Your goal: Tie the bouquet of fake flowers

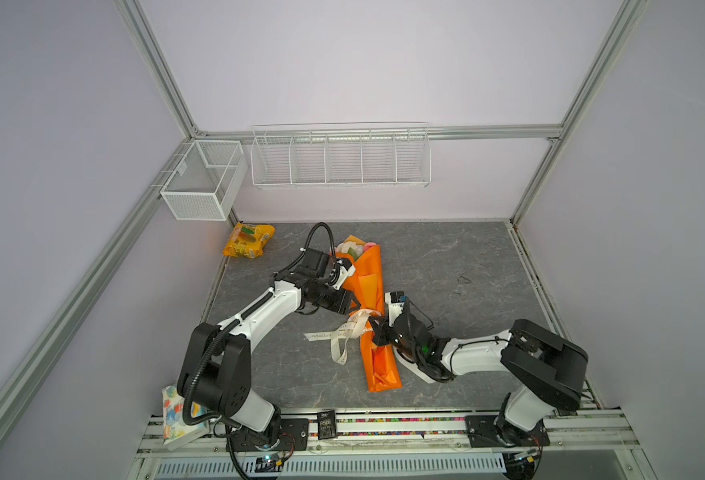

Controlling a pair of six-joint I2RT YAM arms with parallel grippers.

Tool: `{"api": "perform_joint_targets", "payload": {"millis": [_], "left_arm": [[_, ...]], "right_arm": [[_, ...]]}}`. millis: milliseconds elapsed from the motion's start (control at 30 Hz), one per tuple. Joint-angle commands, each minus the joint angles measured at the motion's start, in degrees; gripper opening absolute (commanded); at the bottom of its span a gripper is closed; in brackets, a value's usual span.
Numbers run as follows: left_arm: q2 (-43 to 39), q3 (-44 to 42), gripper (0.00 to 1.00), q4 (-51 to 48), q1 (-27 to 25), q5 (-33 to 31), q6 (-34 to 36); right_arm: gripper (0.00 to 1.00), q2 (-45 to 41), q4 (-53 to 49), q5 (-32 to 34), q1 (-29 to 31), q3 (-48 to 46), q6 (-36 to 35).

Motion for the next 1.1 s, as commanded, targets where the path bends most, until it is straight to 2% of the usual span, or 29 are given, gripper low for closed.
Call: {"api": "perform_joint_targets", "payload": {"millis": [0,167,267,400,567,667,733,800,900,1067], "left_arm": [[-0.15,0.76,0.54,-1.67,-1.07,4.21,4.58],[1.52,0.94,0.56,-2.02,-1.85,2.06,6.05],[4.21,3.45,0.55,-5.08,-3.13,-2.0,7.95],[5.75,4.55,0.51,-4.64,-3.44,-3.05,8.16],[7.65,5.56,0.42,-5.07,-3.53,-1.97,8.84],[8.56,6.32,0.33,-6.06,-3.53,-2.11,9.13],[8.65,6.71,0.2,-6.39,-3.53,-1.97,9.33],[8.35,6.86,0.15,-6.57,-3.53,-2.1,9.45],[8.15,7.31,0.0,-7.17,-3.53,-2.55,9.61],[5.8,8.54,0.0,-8.4,-3.53,0.91,7.34]], "right_arm": [[0.06,-1.07,-2.27,0.86,0.37,1.63,-0.83],[0.06,-1.42,-3.46,0.97,0.32,2.06,-0.99],[0.06,-1.51,-3.66,0.85,0.38,2.11,-0.84],[0.06,-1.51,-3.75,0.46,0.32,2.29,-0.67],[0.06,-1.58,-3.97,0.44,0.36,2.25,-0.59],[0.06,-1.51,-4.27,0.35,0.38,2.46,-0.44],[0.06,-1.42,-4.54,0.1,0.34,2.54,-0.44],[0.06,-1.41,-4.88,0.15,0.38,2.64,-0.16],[0.06,-1.42,-5.34,0.17,0.37,2.71,0.13],[0.06,-0.95,-9.23,-0.94,0.4,4.82,0.74]]}}
